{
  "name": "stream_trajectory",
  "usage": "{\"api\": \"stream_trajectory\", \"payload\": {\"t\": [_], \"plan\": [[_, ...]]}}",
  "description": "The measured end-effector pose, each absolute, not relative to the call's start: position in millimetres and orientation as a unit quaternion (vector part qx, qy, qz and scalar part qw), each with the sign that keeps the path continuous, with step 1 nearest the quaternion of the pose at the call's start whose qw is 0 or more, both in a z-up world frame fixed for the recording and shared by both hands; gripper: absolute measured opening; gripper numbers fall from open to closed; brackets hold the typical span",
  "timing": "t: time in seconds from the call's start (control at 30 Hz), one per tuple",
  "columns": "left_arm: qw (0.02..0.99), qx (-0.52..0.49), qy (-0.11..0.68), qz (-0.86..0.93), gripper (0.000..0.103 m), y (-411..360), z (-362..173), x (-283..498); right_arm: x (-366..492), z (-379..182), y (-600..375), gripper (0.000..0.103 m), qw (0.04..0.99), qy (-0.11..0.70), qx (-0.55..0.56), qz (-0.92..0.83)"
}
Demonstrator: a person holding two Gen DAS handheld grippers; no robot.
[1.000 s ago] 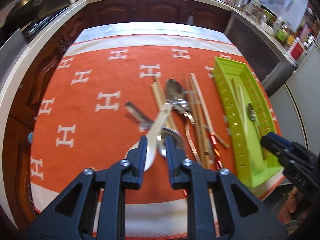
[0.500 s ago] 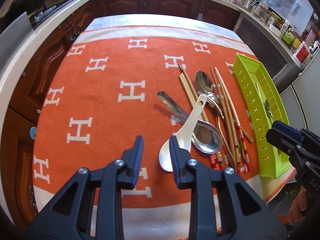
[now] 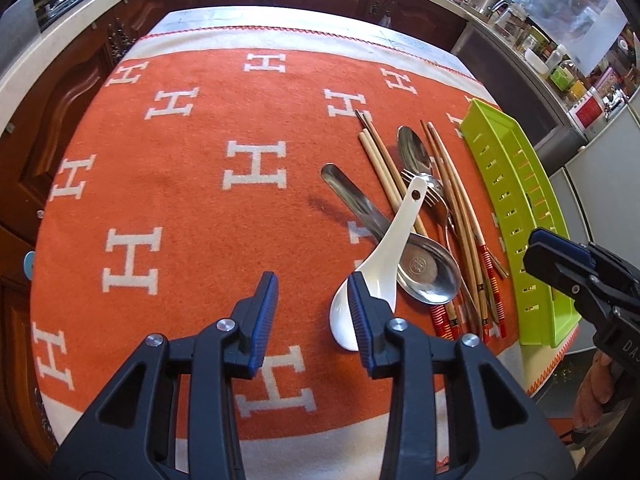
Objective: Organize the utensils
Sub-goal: 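Move both grippers back over the utensil pile, then grasp the white ceramic spoon with the left gripper while the right grasps a metal spoon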
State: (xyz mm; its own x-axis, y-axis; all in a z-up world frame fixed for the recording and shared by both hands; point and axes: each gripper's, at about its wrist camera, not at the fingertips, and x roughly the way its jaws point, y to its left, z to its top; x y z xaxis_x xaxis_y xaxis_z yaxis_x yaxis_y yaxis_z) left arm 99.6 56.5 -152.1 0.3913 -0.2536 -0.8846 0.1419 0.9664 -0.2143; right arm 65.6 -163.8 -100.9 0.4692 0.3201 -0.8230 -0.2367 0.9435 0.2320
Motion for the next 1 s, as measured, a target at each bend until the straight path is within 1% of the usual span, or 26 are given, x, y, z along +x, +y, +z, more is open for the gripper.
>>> {"api": "stream_trajectory", "payload": {"t": [0.5,1.0], "plan": [[0.824,-0.033,0.538,-0.175,0.032,48,-169,107,75,-122,-152,0.034,0.849,0.497,0.033,0.175],[0.837,0.058,0.503,-0.208,0.032,17,-175,98,83,-138,-144,0.034,0.842,0.508,0.031,0.177]]}}
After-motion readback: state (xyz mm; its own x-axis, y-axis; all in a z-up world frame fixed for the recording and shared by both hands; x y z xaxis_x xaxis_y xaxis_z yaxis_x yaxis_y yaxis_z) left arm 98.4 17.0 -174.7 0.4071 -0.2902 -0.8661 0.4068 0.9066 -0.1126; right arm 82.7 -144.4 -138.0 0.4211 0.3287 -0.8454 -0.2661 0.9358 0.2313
